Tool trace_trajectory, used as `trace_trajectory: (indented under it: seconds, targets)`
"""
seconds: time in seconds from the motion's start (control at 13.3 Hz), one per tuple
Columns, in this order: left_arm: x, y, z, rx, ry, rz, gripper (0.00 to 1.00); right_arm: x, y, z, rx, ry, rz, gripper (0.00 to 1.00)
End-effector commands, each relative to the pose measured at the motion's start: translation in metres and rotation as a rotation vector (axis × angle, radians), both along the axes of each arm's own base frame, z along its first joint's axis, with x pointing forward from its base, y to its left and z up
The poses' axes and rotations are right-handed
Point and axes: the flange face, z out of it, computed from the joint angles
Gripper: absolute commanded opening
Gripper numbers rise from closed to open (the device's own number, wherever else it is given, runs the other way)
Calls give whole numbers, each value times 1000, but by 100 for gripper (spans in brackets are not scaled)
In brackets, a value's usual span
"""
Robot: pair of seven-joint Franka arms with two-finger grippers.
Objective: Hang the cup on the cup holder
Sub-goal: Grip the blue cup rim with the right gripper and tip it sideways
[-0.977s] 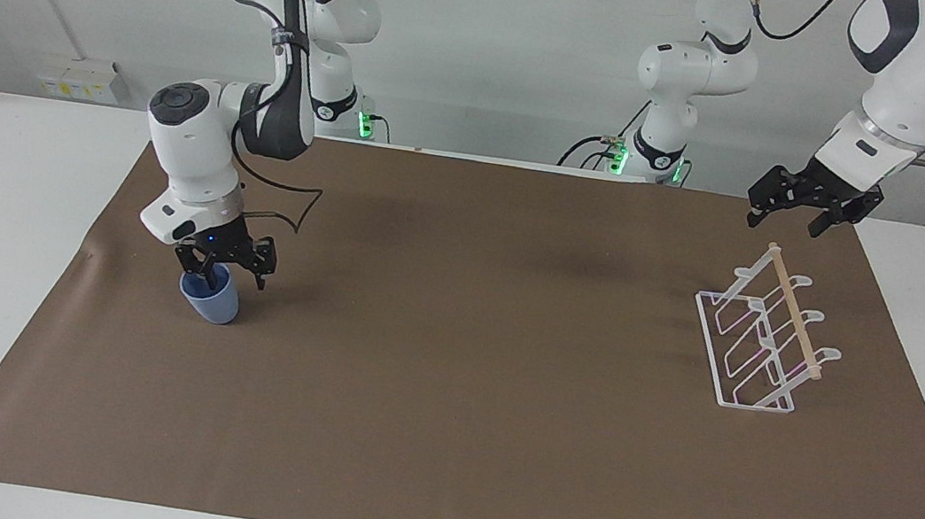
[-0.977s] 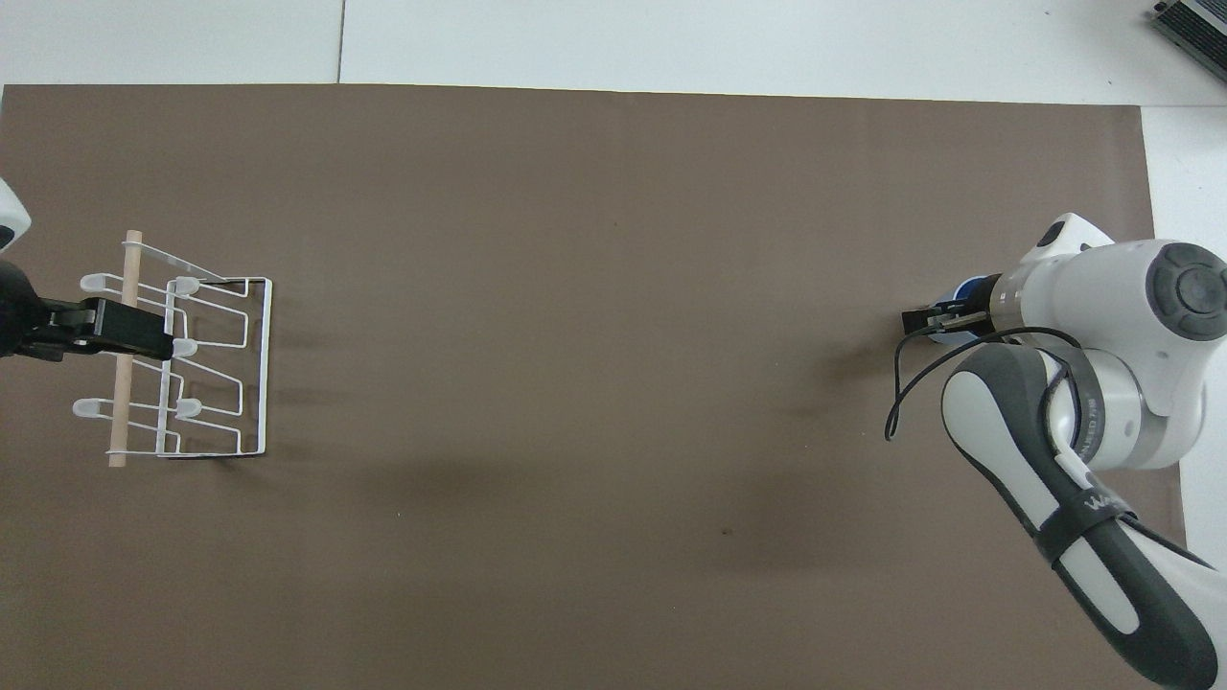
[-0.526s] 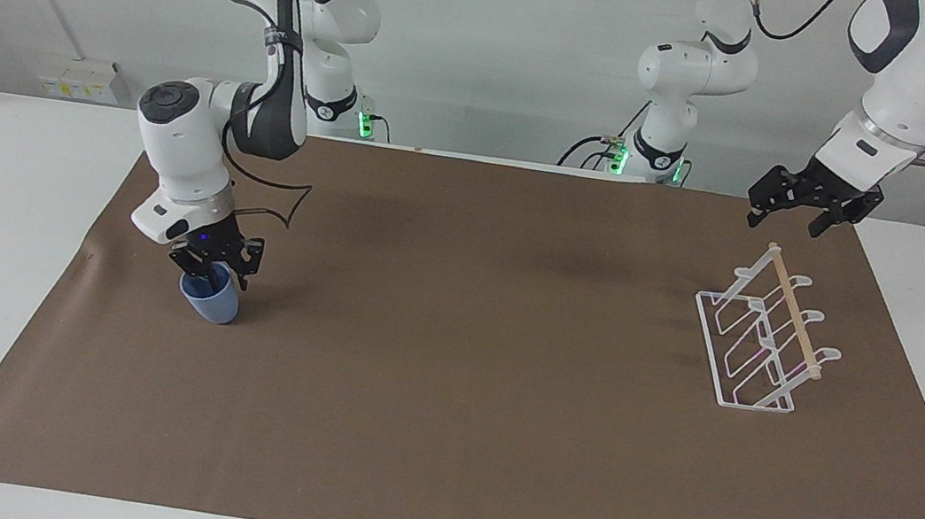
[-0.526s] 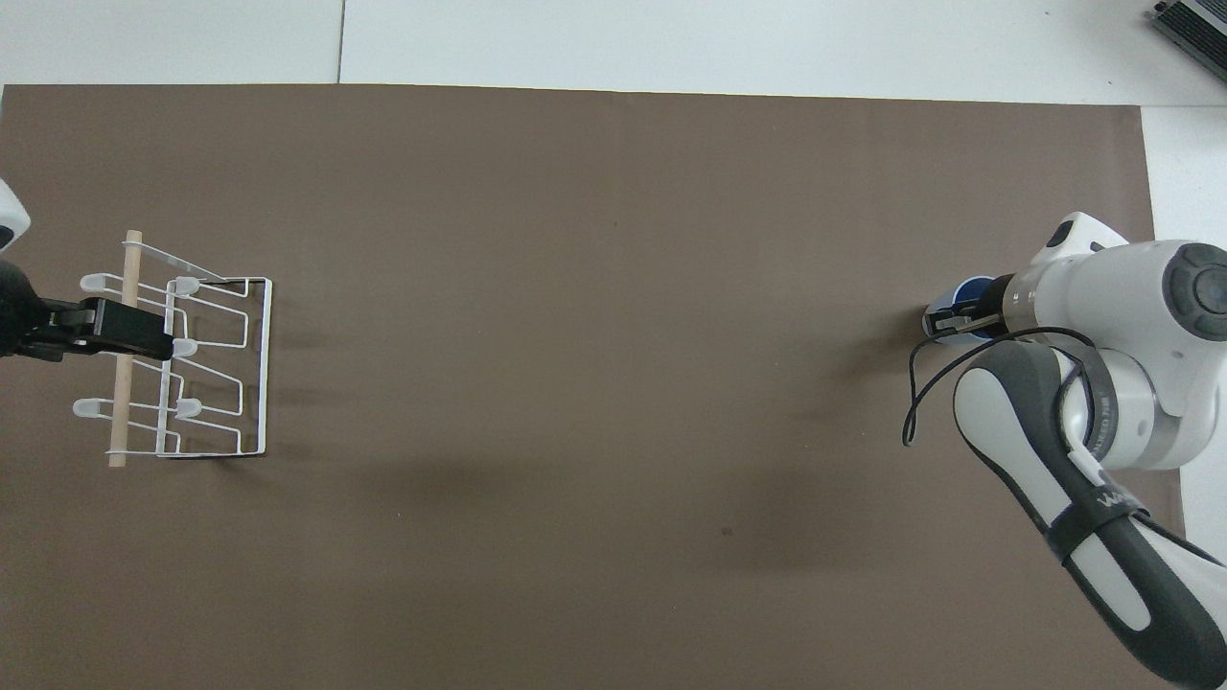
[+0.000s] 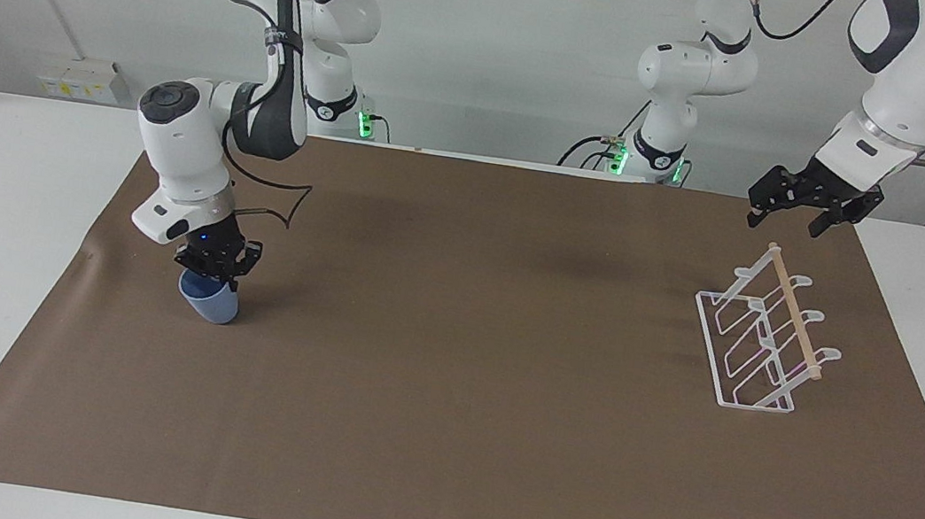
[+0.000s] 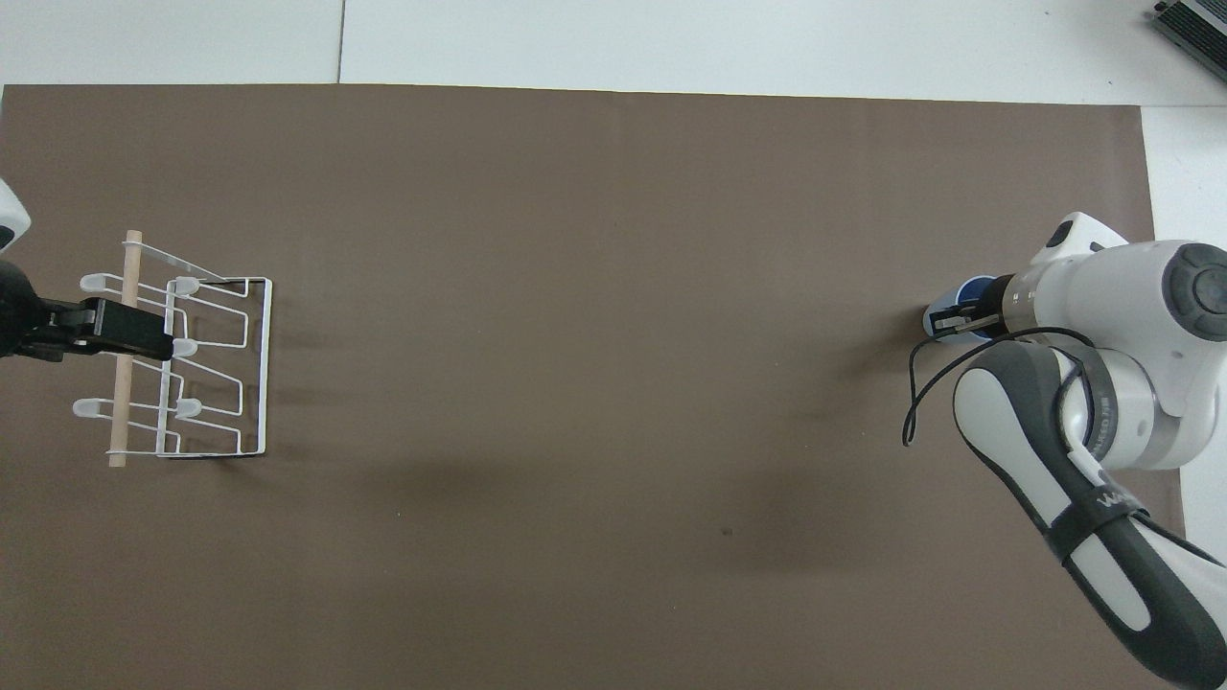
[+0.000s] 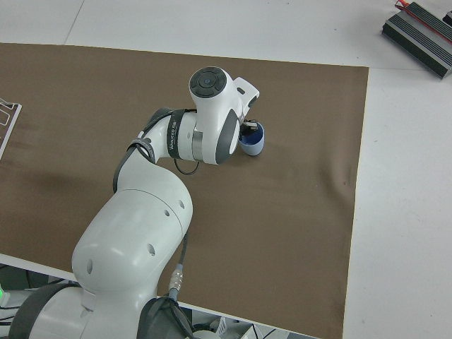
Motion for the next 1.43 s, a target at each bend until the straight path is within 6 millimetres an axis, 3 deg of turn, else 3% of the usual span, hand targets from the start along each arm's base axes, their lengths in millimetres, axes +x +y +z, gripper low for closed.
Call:
trace_trajectory:
  seconds: [0.0,0.45,0.68,0.98,1.35]
  targets:
    - [-14,2,-3,-3,5,-7,100,-4,-2,0,-6,-8,15,1]
    - [-17,2,-4,-3,14,2,100,-2,-2,2,-6,-13,15,0]
    - [-29,4,-17,14,46,4,100,5,-1,6,-10,-21,18,0]
    - [-33,4,-18,20,67,60,100,18,-2,22,-12,-31,20,0]
    - [-37,9,-18,17,97,111,100,36,5,85,-10,-4,30,0]
